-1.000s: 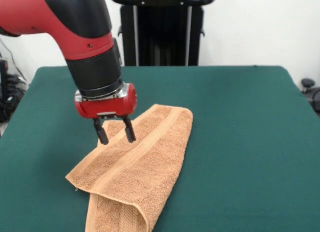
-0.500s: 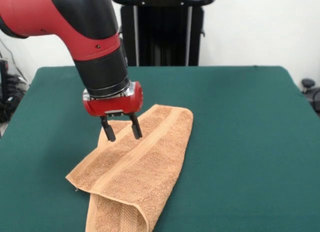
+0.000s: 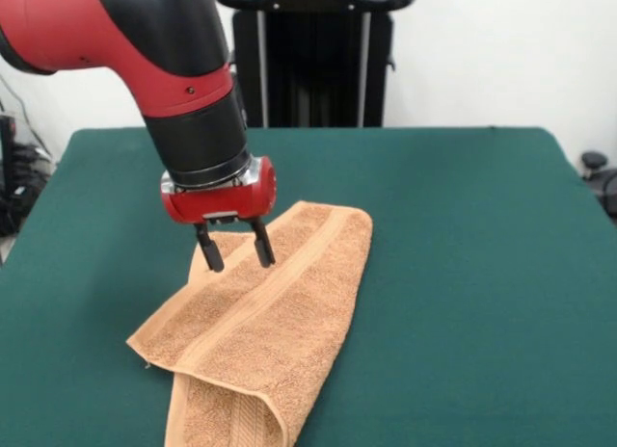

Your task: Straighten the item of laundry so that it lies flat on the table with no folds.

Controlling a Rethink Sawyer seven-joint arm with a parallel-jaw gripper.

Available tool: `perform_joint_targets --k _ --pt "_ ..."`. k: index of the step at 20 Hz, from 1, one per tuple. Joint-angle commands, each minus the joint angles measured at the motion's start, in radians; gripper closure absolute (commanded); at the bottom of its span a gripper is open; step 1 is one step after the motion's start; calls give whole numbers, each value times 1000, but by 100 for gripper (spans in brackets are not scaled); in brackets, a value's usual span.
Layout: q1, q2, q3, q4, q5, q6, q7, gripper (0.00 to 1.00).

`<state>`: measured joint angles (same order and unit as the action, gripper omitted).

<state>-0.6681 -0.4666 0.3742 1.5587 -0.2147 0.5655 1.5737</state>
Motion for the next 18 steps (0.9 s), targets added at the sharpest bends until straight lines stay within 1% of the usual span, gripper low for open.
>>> perform_joint_targets --k 1,9,18 --pt "6 46 98 62 -41 -64 -20 0" --pt "-27 63 120 50 -45 -37 -64 0" --pt "-63 97 140 67 -74 -77 -74 0"
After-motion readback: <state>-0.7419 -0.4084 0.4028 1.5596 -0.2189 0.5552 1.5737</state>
